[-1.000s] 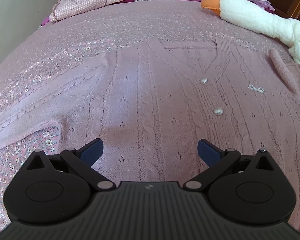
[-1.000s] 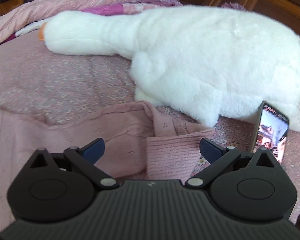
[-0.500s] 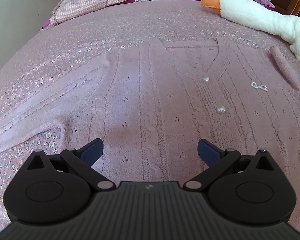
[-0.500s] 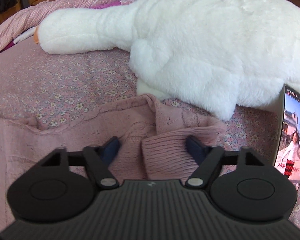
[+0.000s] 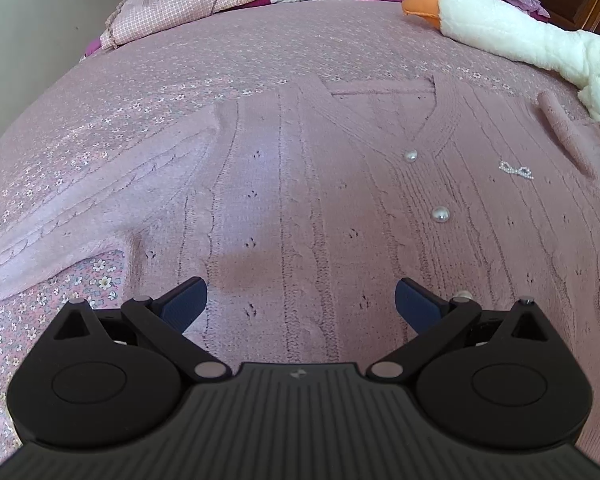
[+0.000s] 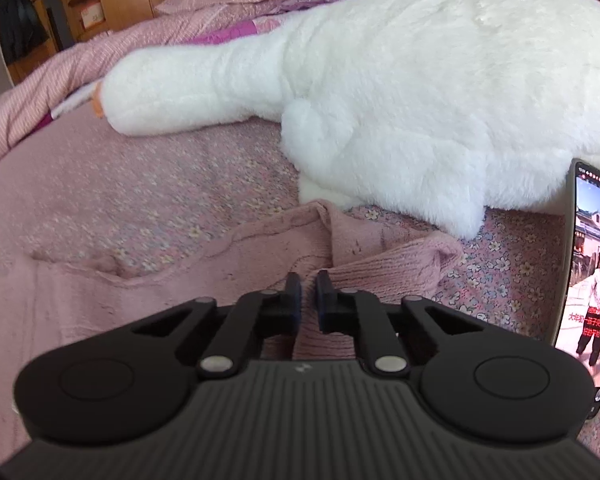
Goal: Fold small clothes
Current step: 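Lift the sleeve with the right gripper, lay it across the cardigan front, open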
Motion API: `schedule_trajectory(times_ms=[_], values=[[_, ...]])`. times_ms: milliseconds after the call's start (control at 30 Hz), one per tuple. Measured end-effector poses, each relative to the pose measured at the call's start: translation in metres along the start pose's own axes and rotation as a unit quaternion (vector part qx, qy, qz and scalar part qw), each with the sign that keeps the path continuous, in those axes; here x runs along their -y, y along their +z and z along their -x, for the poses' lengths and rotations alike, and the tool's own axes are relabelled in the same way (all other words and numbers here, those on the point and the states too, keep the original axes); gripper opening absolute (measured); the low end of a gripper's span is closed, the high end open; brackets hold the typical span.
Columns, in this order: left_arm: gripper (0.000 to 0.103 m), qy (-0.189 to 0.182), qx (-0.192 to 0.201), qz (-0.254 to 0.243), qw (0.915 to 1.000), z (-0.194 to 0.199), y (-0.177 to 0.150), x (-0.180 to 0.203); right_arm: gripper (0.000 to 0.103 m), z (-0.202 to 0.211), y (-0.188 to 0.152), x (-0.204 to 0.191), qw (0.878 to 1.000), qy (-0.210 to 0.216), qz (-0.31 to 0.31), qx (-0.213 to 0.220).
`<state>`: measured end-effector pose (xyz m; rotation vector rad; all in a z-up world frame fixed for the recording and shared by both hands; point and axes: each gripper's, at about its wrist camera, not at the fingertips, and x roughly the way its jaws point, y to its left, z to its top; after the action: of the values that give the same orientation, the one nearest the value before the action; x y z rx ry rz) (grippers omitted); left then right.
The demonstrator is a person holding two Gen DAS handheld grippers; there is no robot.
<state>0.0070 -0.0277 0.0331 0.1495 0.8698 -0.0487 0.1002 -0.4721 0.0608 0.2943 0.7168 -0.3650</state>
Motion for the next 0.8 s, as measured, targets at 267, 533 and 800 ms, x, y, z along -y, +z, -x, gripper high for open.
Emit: schedule_trajectory(times_ms=[267,533,800], values=[[0.103,-0.003,0.002,0.005,1.0000,0.001,-0.001,-0.002,0.008,0.033,0.003,-0.004,0.998,0.043,-0.005,0.036],[0.103,-0.001,0.011,0.008,0.9999,0.006,0.000,-0.004,0.008,0.084,0.016,-0.035,0.988,0.127,0.007,0.082],[0.103,0.006,0.018,0.025,0.9995,0.011,-0.004,-0.019,0.008,0.126,0.035,-0.087,0.969,0.222,0.024,0.103]])
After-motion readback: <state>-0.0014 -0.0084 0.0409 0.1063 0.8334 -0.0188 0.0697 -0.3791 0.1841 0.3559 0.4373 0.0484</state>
